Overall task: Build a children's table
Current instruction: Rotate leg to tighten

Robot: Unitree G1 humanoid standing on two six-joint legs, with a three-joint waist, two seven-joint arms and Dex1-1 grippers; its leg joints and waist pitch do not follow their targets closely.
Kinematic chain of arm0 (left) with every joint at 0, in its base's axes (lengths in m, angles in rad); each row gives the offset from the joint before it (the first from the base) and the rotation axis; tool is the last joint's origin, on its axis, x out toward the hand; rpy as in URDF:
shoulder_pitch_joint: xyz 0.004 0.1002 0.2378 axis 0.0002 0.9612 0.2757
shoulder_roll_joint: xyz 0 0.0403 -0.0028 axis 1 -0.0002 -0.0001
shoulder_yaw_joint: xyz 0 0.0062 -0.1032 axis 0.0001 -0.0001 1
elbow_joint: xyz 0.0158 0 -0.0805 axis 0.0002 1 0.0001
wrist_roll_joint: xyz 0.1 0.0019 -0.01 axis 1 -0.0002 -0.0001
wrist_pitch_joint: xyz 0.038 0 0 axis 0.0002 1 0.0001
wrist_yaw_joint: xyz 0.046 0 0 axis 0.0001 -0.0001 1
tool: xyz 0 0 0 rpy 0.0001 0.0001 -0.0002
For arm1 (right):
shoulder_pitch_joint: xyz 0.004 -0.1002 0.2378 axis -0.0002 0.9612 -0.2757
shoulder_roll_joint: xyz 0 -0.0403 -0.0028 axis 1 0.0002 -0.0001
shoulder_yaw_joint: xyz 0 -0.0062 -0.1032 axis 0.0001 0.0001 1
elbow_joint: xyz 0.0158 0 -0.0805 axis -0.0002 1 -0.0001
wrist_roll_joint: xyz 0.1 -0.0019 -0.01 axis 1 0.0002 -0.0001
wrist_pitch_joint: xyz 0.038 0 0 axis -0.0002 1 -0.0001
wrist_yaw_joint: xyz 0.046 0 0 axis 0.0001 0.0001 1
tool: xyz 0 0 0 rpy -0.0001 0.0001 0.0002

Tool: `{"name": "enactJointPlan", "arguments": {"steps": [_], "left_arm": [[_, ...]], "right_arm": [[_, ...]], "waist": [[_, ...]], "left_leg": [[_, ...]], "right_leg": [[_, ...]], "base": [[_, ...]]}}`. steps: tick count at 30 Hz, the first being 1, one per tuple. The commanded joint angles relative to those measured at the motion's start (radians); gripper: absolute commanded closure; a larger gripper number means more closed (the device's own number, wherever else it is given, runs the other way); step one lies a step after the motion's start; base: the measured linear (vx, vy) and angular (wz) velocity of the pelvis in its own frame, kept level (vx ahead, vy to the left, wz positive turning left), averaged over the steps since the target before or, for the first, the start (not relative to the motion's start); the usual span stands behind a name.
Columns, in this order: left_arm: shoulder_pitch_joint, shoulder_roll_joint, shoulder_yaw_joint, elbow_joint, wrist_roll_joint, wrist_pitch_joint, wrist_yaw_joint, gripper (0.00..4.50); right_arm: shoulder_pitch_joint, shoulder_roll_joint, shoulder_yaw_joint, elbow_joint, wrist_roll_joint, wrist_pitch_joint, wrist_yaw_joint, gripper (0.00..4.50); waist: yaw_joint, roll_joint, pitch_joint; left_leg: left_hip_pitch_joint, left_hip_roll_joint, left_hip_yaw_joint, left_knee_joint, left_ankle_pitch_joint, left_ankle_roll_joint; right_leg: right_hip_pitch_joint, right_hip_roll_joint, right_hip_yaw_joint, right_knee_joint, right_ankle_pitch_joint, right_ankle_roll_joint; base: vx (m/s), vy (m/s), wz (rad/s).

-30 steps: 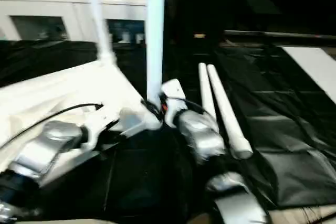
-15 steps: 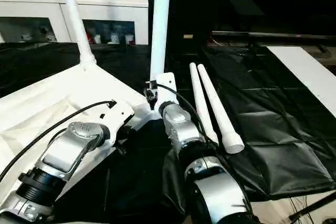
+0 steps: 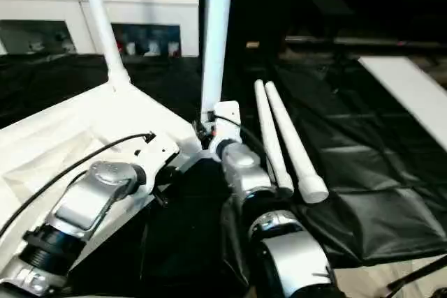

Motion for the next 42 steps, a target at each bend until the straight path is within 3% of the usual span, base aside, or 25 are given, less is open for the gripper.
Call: {"name": "enactJointPlan", "arguments": {"steps": [1, 4, 5, 7, 10, 11, 12, 13, 17, 19, 24, 32, 33, 42], "left_arm": [[0.006, -0.016, -0.083, -0.015, -0.026, -0.047, -0.07, 4.5], [0.017, 0.016, -0.08, -0.025, -0.034, -0.097, -0.107, 4.5], [0.022, 0.033, -0.077, -0.029, -0.038, -0.132, -0.128, 4.5], [0.038, 0.068, -0.066, -0.043, -0.061, -0.185, -0.184, 4.5], [0.049, 0.092, -0.06, -0.049, -0.078, -0.237, -0.23, 4.5], [0.049, 0.092, -0.06, -0.049, -0.078, -0.237, -0.23, 4.5], [0.063, 0.12, -0.043, -0.053, -0.107, -0.291, -0.289, 4.5], [0.063, 0.12, -0.043, -0.053, -0.107, -0.291, -0.289, 4.5], [0.079, 0.168, -0.019, -0.047, -0.143, -0.344, -0.36, 4.5], [0.083, 0.18, -0.008, -0.04, -0.158, -0.367, -0.382, 4.5], [0.089, 0.204, 0.012, -0.026, -0.167, -0.404, -0.414, 4.5], [0.094, 0.23, 0.027, 0.004, -0.174, -0.441, -0.442, 4.5], [0.095, 0.231, 0.028, 0.005, -0.174, -0.443, -0.443, 4.5], [0.093, 0.233, 0.04, 0.017, -0.171, -0.458, -0.451, 4.5]], "right_arm": [[0.02, 0.021, 0.017, 0.03, 0.007, 0.031, 0.058, 1.27], [0.028, -0.005, 0.023, -0.015, 0.007, 0.021, 0.137, 1.01], [0.041, -0.024, 0.034, -0.052, 0.011, 0.029, 0.192, 0.82], [0.081, -0.071, 0.066, -0.148, 0.024, 0.069, 0.316, 0.63], [0.114, -0.108, 0.102, -0.21, 0.02, 0.091, 0.416, 0.38], [0.114, -0.108, 0.102, -0.21, 0.02, 0.091, 0.416, 0.27], [0.167, -0.169, 0.158, -0.301, 0.0, 0.084, 0.526, 0.19], [0.167, -0.169, 0.158, -0.301, 0.0, 0.084, 0.526, 0.14], [0.242, -0.243, 0.193, -0.446, 0.019, 0.099, 0.665, 0.14], [0.26, -0.263, 0.196, -0.49, 0.038, 0.117, 0.713, 0.14], [0.286, -0.3, 0.208, -0.542, 0.058, 0.112, 0.796, 0.14], [0.314, -0.341, 0.215, -0.592, 0.069, 0.12, 0.86, 0.14], [0.313, -0.344, 0.216, -0.589, 0.068, 0.119, 0.862, 0.4], [0.312, -0.353, 0.224, -0.554, 0.048, 0.093, 0.859, 1.1]], "waist": [[-0.001, 0.011, -0.035], [0.013, 0.016, -0.041], [0.013, 0.016, -0.041], [0.026, 0.017, -0.05], [0.028, 0.021, -0.054], [0.028, 0.021, -0.054], [0.033, 0.018, -0.054], [0.035, 0.02, -0.055], [0.038, 0.02, -0.053], [0.038, 0.02, -0.047], [0.037, 0.017, -0.041], [0.037, 0.015, -0.043], [0.038, 0.011, -0.043], [0.039, 0.014, -0.045]], "left_leg": [[0.024, 0.069, -0.028, -0.086, -0.427, -0.052], [0.014, 0.07, -0.017, -0.075, -0.283, -0.022], [0.014, 0.07, -0.017, -0.075, -0.283, -0.022], [0.006, 0.066, -0.012, -0.057, -0.124, 0.017], [0.006, 0.066, -0.008, -0.044, -0.033, 0.054], [0.006, 0.066, -0.008, -0.044, -0.033, 0.054], [0.004, 0.066, -0.009, -0.04, -0.019, 0.063], [0.005, 0.067, -0.008, -0.039, -0.013, 0.065], [0.006, 0.07, -0.008, -0.039, -0.041, 0.065], [0.008, 0.074, -0.007, -0.043, -0.113, 0.053], [0.005, 0.077, -0.009, -0.049, -0.168, 0.031], [0.005, 0.074, -0.01, -0.045, -0.156, 0.029], [0.005, 0.074, -0.009, -0.044, -0.155, 0.032], [0.002, 0.072, -0.01, -0.038, -0.139, 0.039]], "right_leg": [[-0.001, -0.078, 0.042, -0.075, -0.223, -0.146], [0.008, -0.076, 0.038, -0.063, -0.098, -0.183], [0.008, -0.076, 0.038, -0.063, -0.098, -0.183], [0.025, -0.068, 0.028, -0.037, 0.129, -0.2], [0.024, -0.068, 0.02, -0.023, 0.255, -0.228], [0.024, -0.068, 0.02, -0.023, 0.255, -0.228], [0.031, -0.067, 0.015, -0.021, 0.267, -0.226], [0.031, -0.065, 0.013, -0.019, 0.273, -0.222], [0.031, -0.067, 0.01, -0.02, 0.233, -0.222], [0.027, -0.072, 0.011, -0.027, 0.123, -0.232], [0.025, -0.08, 0.016, -0.036, -0.027, -0.23], [0.024, -0.079, 0.016, -0.033, -0.049, -0.229], [0.025, -0.079, 0.016, -0.032, -0.052, -0.229], [0.025, -0.08, 0.015, -0.027, -0.046, -0.237]], "base": [[0.0, 0.0, 0.0], [0.039, -0.03, 0.03], [0.058, -0.045, 0.05], [0.026, -0.016, 0.01], [0.0, 0.0, 0.0], [0.0, 0.0, 0.0], [0.0, 0.0, 0.0], [0.0, 0.0, 0.0], [0.0, 0.0, 0.0], [0.0, 0.0, 0.0], [0.0, 0.0, 0.0], [0.0, 0.0, 0.0], [0.0, 0.0, 0.0], [0.0, 0.0, 0.0]]}}
